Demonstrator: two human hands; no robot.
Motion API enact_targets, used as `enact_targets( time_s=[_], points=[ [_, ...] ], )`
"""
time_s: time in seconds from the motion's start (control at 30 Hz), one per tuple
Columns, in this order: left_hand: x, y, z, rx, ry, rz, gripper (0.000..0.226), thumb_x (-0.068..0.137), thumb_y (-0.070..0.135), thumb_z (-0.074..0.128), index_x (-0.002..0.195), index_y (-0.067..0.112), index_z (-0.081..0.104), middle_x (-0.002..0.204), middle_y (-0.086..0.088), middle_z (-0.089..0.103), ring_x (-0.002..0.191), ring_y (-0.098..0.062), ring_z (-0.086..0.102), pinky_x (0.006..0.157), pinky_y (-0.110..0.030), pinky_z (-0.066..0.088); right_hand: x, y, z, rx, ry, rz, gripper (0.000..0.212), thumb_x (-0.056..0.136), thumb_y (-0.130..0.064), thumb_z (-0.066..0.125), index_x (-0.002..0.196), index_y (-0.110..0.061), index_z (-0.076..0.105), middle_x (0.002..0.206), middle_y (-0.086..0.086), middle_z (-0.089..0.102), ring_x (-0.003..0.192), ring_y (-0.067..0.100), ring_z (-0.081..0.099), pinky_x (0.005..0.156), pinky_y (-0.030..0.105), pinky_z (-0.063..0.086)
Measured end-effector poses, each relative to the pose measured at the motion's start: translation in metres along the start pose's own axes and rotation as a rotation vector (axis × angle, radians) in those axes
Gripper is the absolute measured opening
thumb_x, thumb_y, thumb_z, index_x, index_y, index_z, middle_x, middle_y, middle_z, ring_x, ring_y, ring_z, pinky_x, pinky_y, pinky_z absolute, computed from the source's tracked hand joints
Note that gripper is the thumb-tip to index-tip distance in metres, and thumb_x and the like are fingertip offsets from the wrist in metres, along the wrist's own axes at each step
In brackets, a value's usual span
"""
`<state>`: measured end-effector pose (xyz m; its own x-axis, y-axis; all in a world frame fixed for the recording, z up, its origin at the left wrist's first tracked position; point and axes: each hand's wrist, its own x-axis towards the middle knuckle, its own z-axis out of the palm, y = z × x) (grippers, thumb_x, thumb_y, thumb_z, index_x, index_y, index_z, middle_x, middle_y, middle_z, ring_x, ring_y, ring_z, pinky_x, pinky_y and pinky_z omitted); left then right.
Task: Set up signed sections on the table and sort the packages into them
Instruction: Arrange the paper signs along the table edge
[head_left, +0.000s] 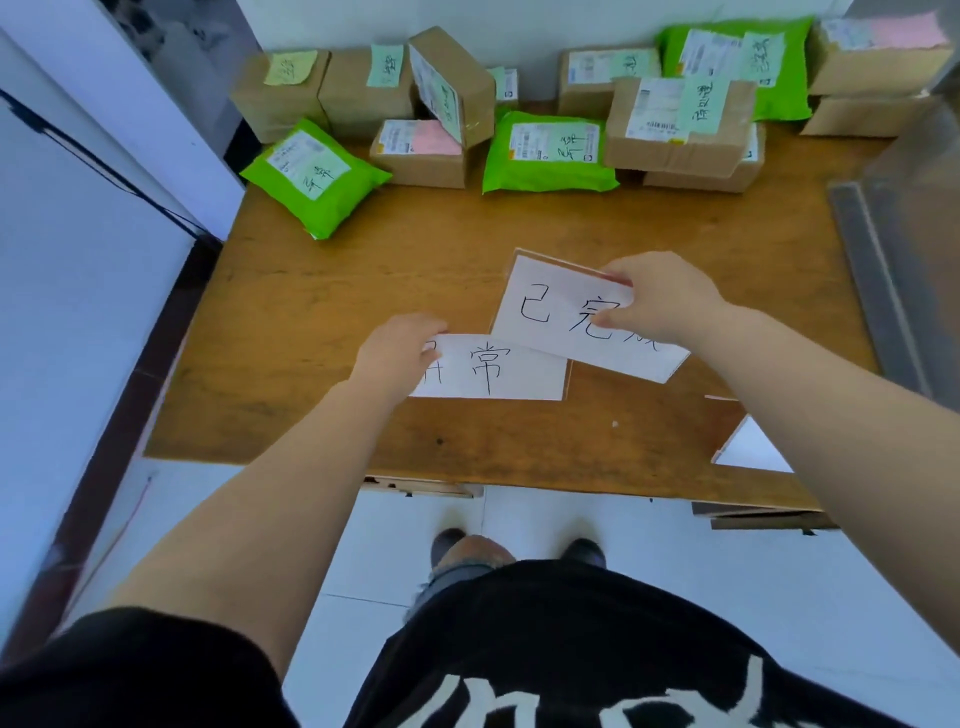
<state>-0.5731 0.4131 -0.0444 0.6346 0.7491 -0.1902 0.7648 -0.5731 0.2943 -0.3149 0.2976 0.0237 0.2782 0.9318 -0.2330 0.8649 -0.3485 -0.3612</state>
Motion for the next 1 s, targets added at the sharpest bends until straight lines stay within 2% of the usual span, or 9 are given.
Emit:
enact_targets(
  time_s=[0.27, 0.4, 0.63, 0.73, 0.83, 0.87, 0.93, 1.0],
  points=[
    [-0.026, -0.094, -0.026, -0.044, -0.016, -0.057, 0.031, 0.094, 0.015, 0.05, 0.125, 0.017, 0.054, 0.132, 0.001, 0.053, 0.122, -0.02, 0.044, 0.091, -0.034, 0.039, 0.014, -0.067, 0.029, -0.005, -0.005, 0.029, 0.048, 0.077, -0.035, 0.071, 0.122, -0.023, 0.058, 0.122, 0.002, 0.061, 0.112, 0.026, 0.053, 0.079, 0.036, 0.045],
    [-0.039, -0.149, -0.04, -0.029, -0.013, -0.093, 0.034, 0.094, 0.018, 0.05, 0.128, 0.02, 0.051, 0.137, 0.001, 0.049, 0.125, -0.019, 0.042, 0.097, -0.032, 0.036, 0.022, -0.107, 0.043, 0.0, -0.021, 0.041, 0.052, 0.077, -0.035, 0.071, 0.126, -0.026, 0.056, 0.125, 0.001, 0.06, 0.115, 0.025, 0.053, 0.087, 0.04, 0.048],
    [-0.061, -0.228, -0.063, -0.072, -0.02, -0.107, 0.036, 0.093, 0.016, 0.053, 0.129, 0.015, 0.052, 0.137, -0.003, 0.049, 0.126, -0.021, 0.042, 0.101, -0.032, 0.032, 0.039, -0.162, 0.07, -0.043, -0.049, 0.068, 0.056, 0.078, -0.035, 0.07, 0.129, -0.019, 0.053, 0.127, 0.006, 0.057, 0.117, 0.028, 0.051, 0.086, 0.039, 0.045],
    [-0.069, -0.251, -0.069, -0.079, -0.003, -0.096, 0.034, 0.092, 0.015, 0.054, 0.126, 0.013, 0.053, 0.135, -0.004, 0.051, 0.125, -0.022, 0.043, 0.1, -0.032, 0.031, 0.042, -0.176, 0.08, -0.011, -0.027, 0.063, 0.053, 0.078, -0.032, 0.071, 0.126, -0.018, 0.055, 0.125, 0.007, 0.059, 0.113, 0.029, 0.052, 0.083, 0.039, 0.045],
    [-0.073, -0.265, -0.071, -0.071, -0.017, -0.067, 0.034, 0.092, 0.015, 0.055, 0.125, 0.014, 0.054, 0.134, -0.003, 0.052, 0.123, -0.022, 0.044, 0.099, -0.031, 0.032, 0.041, -0.18, 0.087, 0.008, -0.067, 0.036, 0.051, 0.078, -0.031, 0.072, 0.124, -0.017, 0.056, 0.118, 0.008, 0.061, 0.099, 0.029, 0.057, 0.073, 0.036, 0.046],
    [-0.074, -0.269, -0.072, -0.064, -0.02, -0.057, 0.034, 0.091, 0.015, 0.055, 0.125, 0.014, 0.054, 0.133, -0.003, 0.052, 0.123, -0.021, 0.044, 0.098, -0.03, 0.032, 0.039, -0.18, 0.088, 0.024, -0.08, 0.029, 0.05, 0.077, -0.031, 0.072, 0.123, -0.016, 0.057, 0.117, 0.008, 0.062, 0.097, 0.029, 0.057, 0.073, 0.036, 0.046],
    [-0.074, -0.274, -0.073, -0.052, -0.019, -0.044, 0.034, 0.091, 0.015, 0.056, 0.124, 0.014, 0.055, 0.133, -0.003, 0.053, 0.122, -0.022, 0.045, 0.098, -0.03, 0.032, 0.035, -0.177, 0.09, 0.025, -0.076, 0.034, 0.05, 0.077, -0.031, 0.073, 0.121, -0.014, 0.058, 0.117, 0.009, 0.062, 0.104, 0.03, 0.055, 0.082, 0.042, 0.047],
    [-0.074, -0.274, -0.075, -0.015, -0.016, -0.032, 0.034, 0.088, 0.019, 0.061, 0.122, 0.016, 0.057, 0.129, -0.002, 0.055, 0.12, -0.021, 0.047, 0.098, -0.031, 0.034, 0.031, -0.173, 0.092, -0.02, -0.06, 0.053, 0.047, 0.078, -0.031, 0.072, 0.12, -0.016, 0.058, 0.115, 0.006, 0.063, 0.105, 0.028, 0.055, 0.083, 0.042, 0.048]
  ],
)
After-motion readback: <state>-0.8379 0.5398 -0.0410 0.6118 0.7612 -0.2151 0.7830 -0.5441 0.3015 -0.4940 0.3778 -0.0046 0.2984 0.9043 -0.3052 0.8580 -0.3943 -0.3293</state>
